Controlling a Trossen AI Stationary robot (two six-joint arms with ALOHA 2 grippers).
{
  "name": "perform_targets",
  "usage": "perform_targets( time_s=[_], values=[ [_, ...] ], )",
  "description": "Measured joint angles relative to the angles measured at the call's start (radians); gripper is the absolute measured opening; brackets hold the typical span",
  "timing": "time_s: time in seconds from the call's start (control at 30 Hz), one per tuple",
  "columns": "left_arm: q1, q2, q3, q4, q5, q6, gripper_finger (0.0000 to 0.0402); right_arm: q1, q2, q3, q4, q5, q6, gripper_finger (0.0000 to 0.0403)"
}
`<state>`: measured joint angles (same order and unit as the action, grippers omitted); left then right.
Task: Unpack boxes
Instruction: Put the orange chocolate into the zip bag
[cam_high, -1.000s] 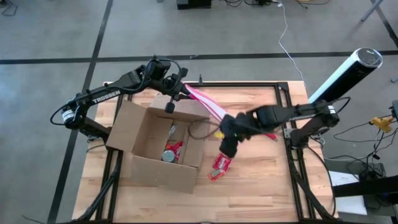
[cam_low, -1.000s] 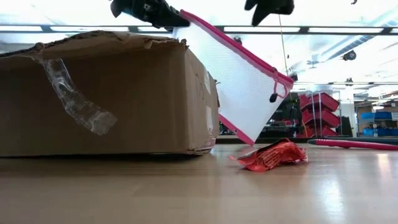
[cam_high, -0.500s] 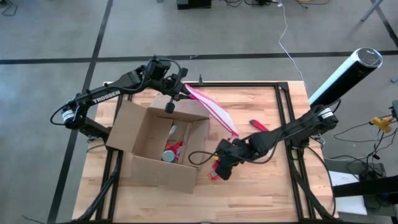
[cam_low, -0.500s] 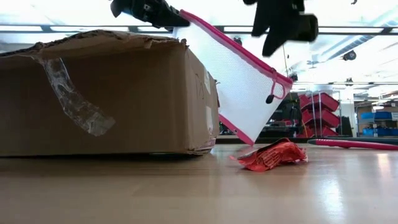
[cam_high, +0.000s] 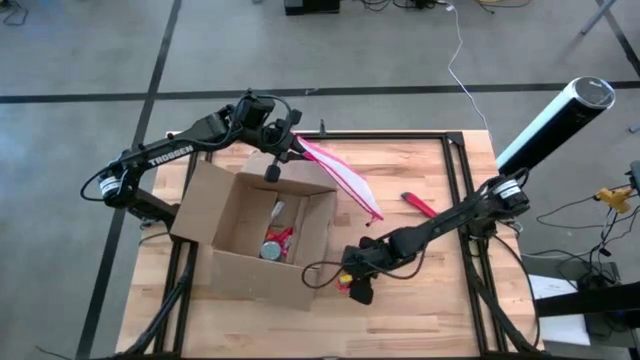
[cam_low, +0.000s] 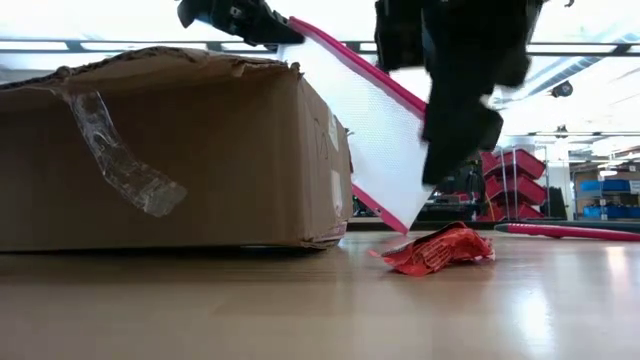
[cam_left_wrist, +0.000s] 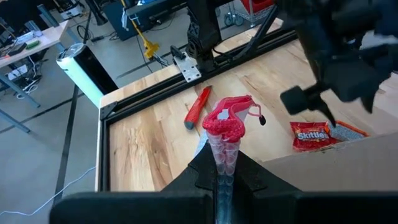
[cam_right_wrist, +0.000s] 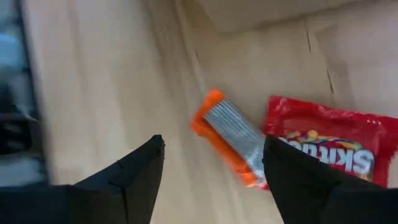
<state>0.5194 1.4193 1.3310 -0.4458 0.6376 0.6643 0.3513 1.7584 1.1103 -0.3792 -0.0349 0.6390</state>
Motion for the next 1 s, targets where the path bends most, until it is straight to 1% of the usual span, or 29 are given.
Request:
perform_targets(
  time_s=[0.13, 0.2, 0.33, 0.43, 0.53, 0.6, 0.73, 0.83, 0.9, 1.0],
  values=[
    [0.0, 0.0, 0.0, -0.012, 0.0, 0.0, 0.0, 0.0, 0.063, 0.0, 0.011, -0.011, -0.106, 0.0253],
    [0.0, 0.0, 0.0, -0.02, -0.001, 0.0, 0.0, 0.0, 0.096, 0.0, 0.011, -0.019, -0.135, 0.0251],
    [0.0, 0.0, 0.0, -0.027, -0.001, 0.0, 0.0, 0.0, 0.14, 0.016, 0.021, -0.04, -0.181, 0.0236],
    [0.0, 0.0, 0.0, -0.027, -0.002, 0.0, 0.0, -0.001, 0.153, 0.021, 0.02, -0.04, -0.183, 0.0217],
    [0.0, 0.0, 0.0, -0.027, -0.003, -0.001, 0.0, -0.001, 0.149, 0.024, 0.013, -0.039, -0.182, 0.0184],
    [0.0, 0.0, 0.0, -0.027, -0.003, -0.001, 0.0, -0.001, 0.14, 0.027, 0.008, -0.043, -0.177, 0.0155],
    [0.0, 0.0, 0.0, -0.028, -0.021, -0.001, 0.0, -0.001, 0.123, 0.042, 0.002, -0.049, -0.173, 0.0081],
    [0.0, 0.0, 0.0, -0.028, -0.026, -0.001, 0.0, -0.002, 0.107, 0.05, 0.003, -0.049, -0.123, 0.0025],
    [0.0, 0.0, 0.0, -0.027, -0.026, -0.001, 0.0, -0.003, 0.095, 0.059, -0.019, -0.049, -0.081, 0.001],
    [0.0, 0.0, 0.0, -0.028, -0.027, -0.001, 0.0, -0.003, 0.065, 0.066, -0.053, -0.047, -0.02, 0.0016]
  ],
)
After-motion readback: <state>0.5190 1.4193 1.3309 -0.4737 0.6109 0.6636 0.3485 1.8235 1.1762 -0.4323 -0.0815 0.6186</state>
